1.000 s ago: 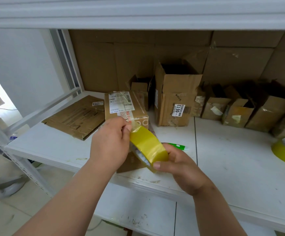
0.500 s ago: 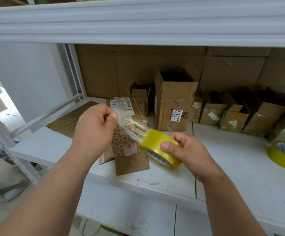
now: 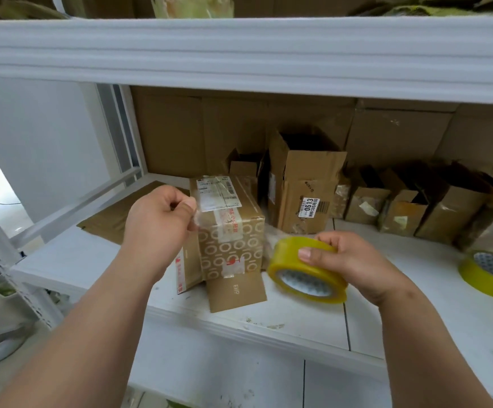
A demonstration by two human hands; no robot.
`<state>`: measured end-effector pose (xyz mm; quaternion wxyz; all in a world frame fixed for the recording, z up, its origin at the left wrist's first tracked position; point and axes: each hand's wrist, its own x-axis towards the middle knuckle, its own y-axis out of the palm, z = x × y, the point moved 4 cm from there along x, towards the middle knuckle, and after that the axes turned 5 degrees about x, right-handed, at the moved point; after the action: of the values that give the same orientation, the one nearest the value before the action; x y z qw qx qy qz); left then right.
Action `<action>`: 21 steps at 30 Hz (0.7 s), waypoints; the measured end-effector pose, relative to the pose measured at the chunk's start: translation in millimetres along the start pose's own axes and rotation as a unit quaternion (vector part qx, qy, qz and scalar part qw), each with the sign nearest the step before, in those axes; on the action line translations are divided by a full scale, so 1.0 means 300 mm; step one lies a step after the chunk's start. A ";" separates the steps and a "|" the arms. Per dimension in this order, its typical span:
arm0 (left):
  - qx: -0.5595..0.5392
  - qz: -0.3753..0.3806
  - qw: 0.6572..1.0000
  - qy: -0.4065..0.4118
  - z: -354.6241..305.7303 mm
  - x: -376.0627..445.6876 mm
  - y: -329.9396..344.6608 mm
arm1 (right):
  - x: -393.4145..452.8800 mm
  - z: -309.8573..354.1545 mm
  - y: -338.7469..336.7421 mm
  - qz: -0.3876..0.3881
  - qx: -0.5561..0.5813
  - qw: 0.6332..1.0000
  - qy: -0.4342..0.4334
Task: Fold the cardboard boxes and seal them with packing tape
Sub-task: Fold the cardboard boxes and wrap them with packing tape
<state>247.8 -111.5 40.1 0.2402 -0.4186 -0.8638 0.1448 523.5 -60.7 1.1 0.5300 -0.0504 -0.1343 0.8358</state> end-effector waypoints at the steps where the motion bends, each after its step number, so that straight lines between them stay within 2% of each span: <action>1: -0.008 -0.002 1.000 -0.005 0.005 0.014 -0.012 | 0.008 0.006 -0.002 -0.019 -0.015 1.000 0.002; 3: -0.050 0.007 0.999 -0.018 0.017 0.042 -0.028 | 0.023 0.017 -0.005 -0.034 -0.001 0.999 -0.005; 5: -0.094 0.018 0.995 -0.038 0.034 0.066 -0.037 | 0.032 0.034 -0.002 -0.016 0.023 1.000 -0.014; 7: -0.106 0.017 0.993 -0.053 0.056 0.081 -0.045 | 0.036 0.044 -0.015 0.014 0.051 0.998 -0.022; 11: -0.123 0.002 0.989 -0.081 0.109 0.091 -0.057 | 0.059 0.025 -0.076 0.005 0.121 0.992 -0.021; 14: -0.125 -0.019 0.989 -0.081 0.108 0.093 -0.040 | 0.094 0.047 -0.102 0.019 0.078 0.996 -0.040; 16: -0.121 -0.047 0.988 -0.081 0.101 0.090 -0.024 | 0.134 0.068 -0.139 0.002 0.047 0.998 -0.041; 20: -0.125 -0.087 0.983 -0.099 0.100 0.090 -0.019 | 0.224 0.061 -0.204 -0.015 -0.116 0.993 -0.013; 21: -0.120 -0.086 0.984 -0.099 0.097 0.088 -0.020 | 0.246 0.051 -0.215 -0.016 -0.124 0.992 -0.009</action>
<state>214.3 -95.6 26.0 0.1128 -0.3522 -0.9272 0.0598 544.4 29.1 38.1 0.5317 -0.1055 -0.2425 0.8046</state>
